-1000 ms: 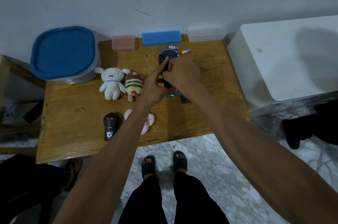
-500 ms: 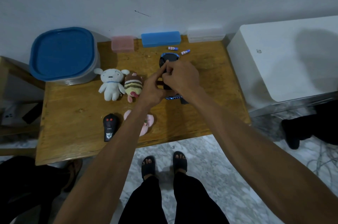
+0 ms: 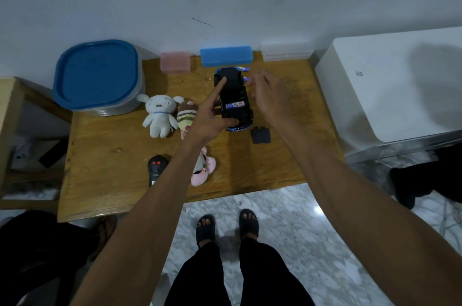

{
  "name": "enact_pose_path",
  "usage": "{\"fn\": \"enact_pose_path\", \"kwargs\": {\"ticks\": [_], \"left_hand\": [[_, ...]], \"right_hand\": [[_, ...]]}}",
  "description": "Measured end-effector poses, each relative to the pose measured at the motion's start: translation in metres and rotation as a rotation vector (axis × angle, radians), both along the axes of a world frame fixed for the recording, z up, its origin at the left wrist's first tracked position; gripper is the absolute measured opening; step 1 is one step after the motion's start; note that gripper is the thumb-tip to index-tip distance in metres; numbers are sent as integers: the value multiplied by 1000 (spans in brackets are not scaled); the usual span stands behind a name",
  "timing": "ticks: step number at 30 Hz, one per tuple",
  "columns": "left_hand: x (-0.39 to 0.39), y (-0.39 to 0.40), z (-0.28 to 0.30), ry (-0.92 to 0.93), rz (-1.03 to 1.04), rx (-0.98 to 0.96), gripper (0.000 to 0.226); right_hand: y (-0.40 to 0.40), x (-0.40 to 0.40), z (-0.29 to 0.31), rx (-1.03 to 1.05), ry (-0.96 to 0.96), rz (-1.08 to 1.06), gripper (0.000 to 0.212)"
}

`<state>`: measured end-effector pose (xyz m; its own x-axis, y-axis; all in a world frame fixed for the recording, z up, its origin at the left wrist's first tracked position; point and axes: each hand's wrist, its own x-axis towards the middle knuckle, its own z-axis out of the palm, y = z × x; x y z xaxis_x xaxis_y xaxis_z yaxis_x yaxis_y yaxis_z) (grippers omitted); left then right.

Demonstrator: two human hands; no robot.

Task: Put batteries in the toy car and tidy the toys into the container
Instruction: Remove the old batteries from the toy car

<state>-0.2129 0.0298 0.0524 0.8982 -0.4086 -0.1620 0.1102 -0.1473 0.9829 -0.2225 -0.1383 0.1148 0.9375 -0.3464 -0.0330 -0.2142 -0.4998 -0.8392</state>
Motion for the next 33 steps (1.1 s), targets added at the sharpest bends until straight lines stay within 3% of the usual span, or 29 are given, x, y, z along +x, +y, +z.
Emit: {"fn": "enact_pose_path", "kwargs": {"ticks": [3,7,14,23,33], "left_hand": [[0,-1,1,-16,5,0,110],[0,-3,3,-22,12,-9,110],[-3,-3,6,-51,13,-30,108],[-8,-3,4,-148,46,7,107],[-10,-8,2,-127,66,1,106]], "right_hand": [[0,-9,-4,40,19,-21,43],[6,-16,-16,-40,26,-56,45],[13,-27,-24,-180,34,-104,13],[23,-24,-22,-166,75,-165,11],[18,-21,-26,205,106,-257,14]]}}
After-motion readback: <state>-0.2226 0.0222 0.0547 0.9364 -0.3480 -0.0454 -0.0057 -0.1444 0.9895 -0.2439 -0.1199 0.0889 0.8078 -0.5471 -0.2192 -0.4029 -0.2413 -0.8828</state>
